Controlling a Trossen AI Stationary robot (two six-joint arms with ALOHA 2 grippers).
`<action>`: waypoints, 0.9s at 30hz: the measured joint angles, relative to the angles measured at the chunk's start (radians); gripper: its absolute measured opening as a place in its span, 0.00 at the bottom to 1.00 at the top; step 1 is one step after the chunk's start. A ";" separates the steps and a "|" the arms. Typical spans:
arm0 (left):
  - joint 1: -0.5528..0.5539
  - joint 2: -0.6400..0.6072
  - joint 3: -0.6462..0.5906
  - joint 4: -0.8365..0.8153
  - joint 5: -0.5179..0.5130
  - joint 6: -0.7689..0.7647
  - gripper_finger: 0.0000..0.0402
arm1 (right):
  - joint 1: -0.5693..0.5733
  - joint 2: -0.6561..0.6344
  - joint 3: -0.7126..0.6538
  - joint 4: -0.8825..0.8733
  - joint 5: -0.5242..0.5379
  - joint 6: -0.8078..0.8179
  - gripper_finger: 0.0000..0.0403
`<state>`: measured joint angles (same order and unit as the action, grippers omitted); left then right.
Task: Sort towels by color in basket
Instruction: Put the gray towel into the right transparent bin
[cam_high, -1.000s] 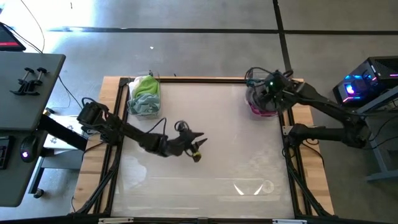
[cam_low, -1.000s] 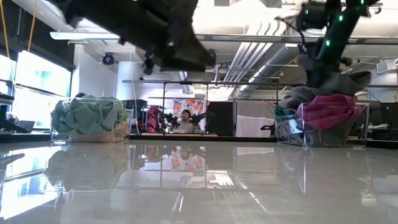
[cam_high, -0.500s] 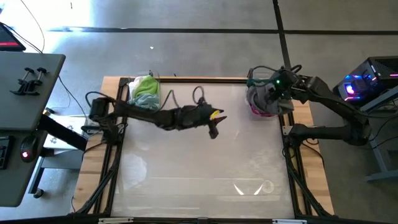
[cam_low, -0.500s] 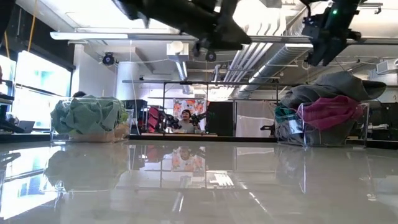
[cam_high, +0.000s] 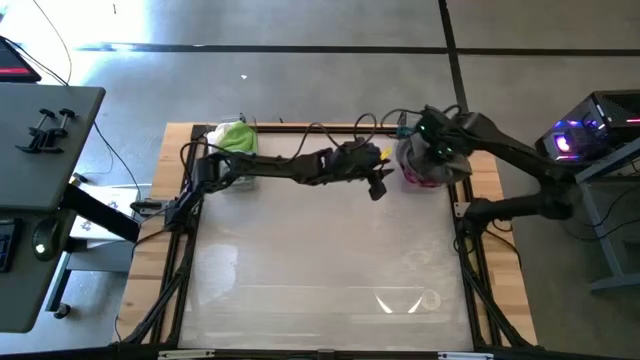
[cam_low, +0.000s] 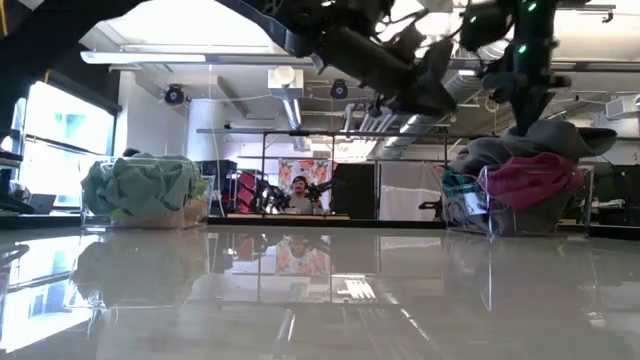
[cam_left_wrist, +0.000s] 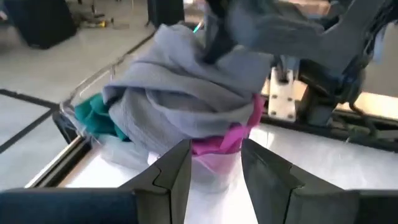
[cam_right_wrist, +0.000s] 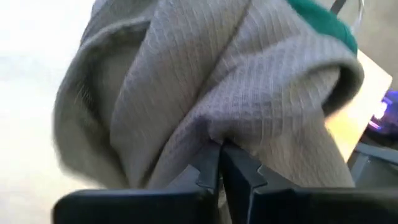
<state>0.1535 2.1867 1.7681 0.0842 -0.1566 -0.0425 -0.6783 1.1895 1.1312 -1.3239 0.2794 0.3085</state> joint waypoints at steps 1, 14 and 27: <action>0.001 0.007 0.010 -0.012 0.000 0.000 0.31 | -0.014 0.023 0.000 0.025 0.000 -0.024 0.02; -0.061 0.007 0.014 -0.112 -0.001 0.023 0.31 | -0.178 0.228 -0.004 0.236 -0.098 -0.180 0.00; -0.112 0.007 0.014 -0.123 -0.017 0.045 0.31 | -0.230 0.218 -0.261 0.543 -0.263 -0.213 0.00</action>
<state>0.0418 2.1941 1.7821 -0.0383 -0.1741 0.0025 -0.9081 1.4072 0.8699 -0.7811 0.0164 0.0959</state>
